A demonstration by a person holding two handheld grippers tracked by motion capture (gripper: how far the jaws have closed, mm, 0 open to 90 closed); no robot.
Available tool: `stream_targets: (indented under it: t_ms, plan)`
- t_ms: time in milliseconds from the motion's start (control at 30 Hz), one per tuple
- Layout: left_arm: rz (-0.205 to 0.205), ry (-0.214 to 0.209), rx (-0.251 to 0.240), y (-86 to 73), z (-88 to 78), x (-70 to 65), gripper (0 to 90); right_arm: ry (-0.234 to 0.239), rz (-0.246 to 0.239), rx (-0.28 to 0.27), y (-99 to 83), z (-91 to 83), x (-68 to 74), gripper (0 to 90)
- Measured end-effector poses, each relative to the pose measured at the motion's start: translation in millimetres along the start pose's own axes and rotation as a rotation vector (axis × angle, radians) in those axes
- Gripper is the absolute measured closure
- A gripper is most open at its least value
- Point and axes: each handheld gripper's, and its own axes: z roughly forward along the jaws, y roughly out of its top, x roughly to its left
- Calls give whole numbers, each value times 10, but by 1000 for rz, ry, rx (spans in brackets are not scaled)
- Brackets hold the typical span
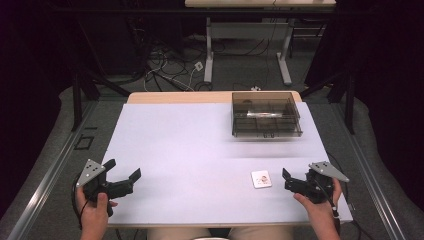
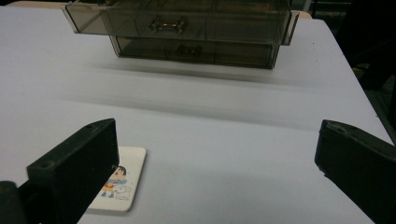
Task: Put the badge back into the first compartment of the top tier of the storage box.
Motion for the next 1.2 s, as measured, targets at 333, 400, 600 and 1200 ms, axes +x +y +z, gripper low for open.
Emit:
stream_targets:
  t_ms: [333,400,600,1200]
  plan:
    - [10,2,10,-4,-3,-10,4,1,-8,-5,34,23,85,0]
    - [14,1,13,-6,-11,-14,4,13,-2,22,43,58,109,0]
    - [12,5,17,-13,-3,-39,4,26,0,44,50,87,175,0]
    - [1,14,29,-20,52,-75,4,82,-43,101,78,178,474,148]
